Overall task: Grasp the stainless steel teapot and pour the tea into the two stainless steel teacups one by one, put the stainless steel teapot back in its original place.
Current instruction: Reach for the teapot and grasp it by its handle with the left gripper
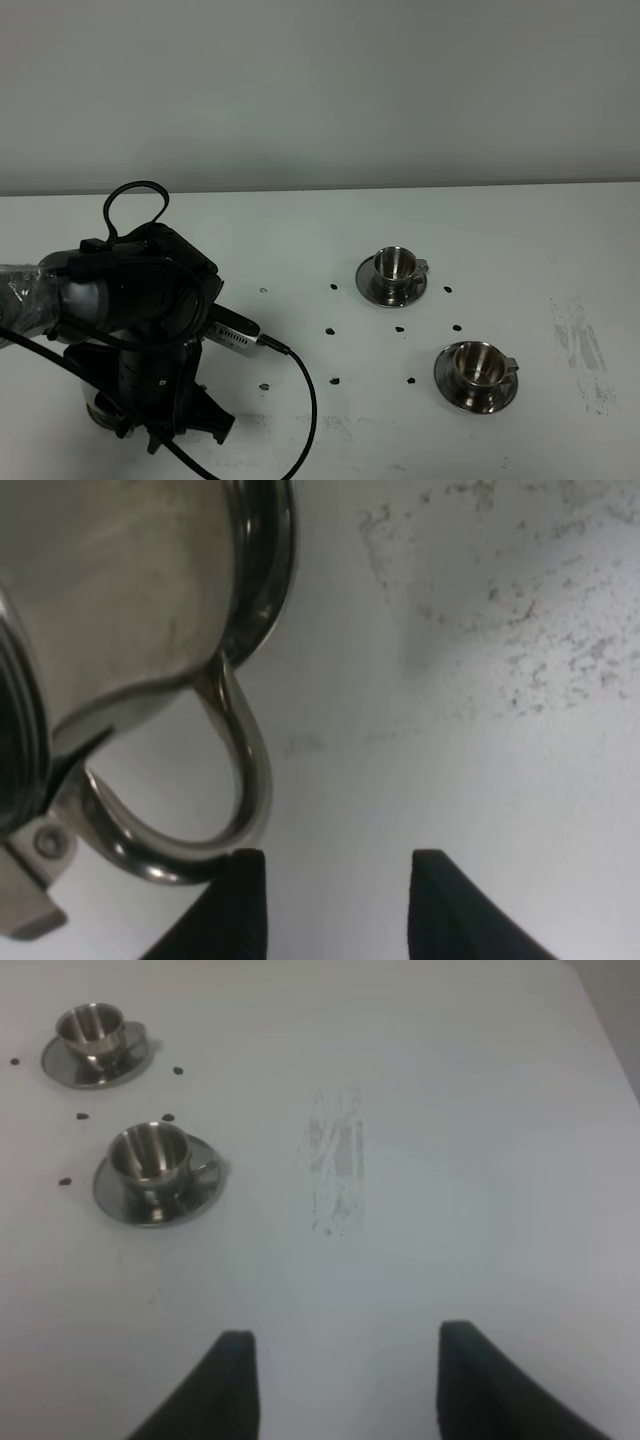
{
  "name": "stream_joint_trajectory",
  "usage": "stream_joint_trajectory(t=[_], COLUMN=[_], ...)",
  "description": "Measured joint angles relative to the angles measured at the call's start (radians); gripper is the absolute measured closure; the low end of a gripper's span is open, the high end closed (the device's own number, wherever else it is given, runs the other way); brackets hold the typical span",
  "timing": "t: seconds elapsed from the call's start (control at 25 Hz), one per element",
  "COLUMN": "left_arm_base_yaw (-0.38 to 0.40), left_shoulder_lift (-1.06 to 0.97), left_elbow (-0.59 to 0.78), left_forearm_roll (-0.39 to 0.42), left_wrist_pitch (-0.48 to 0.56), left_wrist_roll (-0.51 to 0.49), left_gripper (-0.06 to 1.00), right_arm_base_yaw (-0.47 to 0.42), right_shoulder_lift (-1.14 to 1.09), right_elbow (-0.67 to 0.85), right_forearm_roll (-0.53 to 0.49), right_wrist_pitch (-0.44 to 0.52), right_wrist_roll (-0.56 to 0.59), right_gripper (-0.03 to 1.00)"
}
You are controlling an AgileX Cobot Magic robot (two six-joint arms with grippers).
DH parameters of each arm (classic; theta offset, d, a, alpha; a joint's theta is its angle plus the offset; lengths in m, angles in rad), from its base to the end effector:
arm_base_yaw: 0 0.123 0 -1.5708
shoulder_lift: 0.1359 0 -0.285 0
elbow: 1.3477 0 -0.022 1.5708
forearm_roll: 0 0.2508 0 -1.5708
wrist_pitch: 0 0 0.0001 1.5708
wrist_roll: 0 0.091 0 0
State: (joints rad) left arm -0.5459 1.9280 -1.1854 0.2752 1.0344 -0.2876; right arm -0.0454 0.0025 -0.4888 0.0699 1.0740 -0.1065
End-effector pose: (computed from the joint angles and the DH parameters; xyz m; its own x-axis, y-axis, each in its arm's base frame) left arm 0.3000 -0.1573 0.1506 -0.9169 0.3934 0.0674 0.3974 0.8844 0.2446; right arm -0.0036 0.0058 0.2733 -0.4766 -0.0514 -0.8776 -0.0435 0.9984 -0.0348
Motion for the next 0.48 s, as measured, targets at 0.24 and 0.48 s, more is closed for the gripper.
stream_joint_trajectory(t=[0.24, 0.48], left_arm_base_yaw=[0.0, 0.0], left_shoulder_lift=[0.0, 0.004], left_elbow=[0.0, 0.0], left_forearm_roll=[-0.001, -0.001], left_wrist_pitch=[-0.07, -0.076], left_wrist_roll=[0.0, 0.0], left_gripper=[0.54, 0.54], right_arm_base_yaw=[0.0, 0.0], right_shoulder_lift=[0.0, 0.0], right_elbow=[0.0, 0.0], right_forearm_roll=[0.0, 0.0], right_wrist_pitch=[0.0, 0.0], right_wrist_roll=[0.0, 0.001], right_gripper=[0.54, 0.54])
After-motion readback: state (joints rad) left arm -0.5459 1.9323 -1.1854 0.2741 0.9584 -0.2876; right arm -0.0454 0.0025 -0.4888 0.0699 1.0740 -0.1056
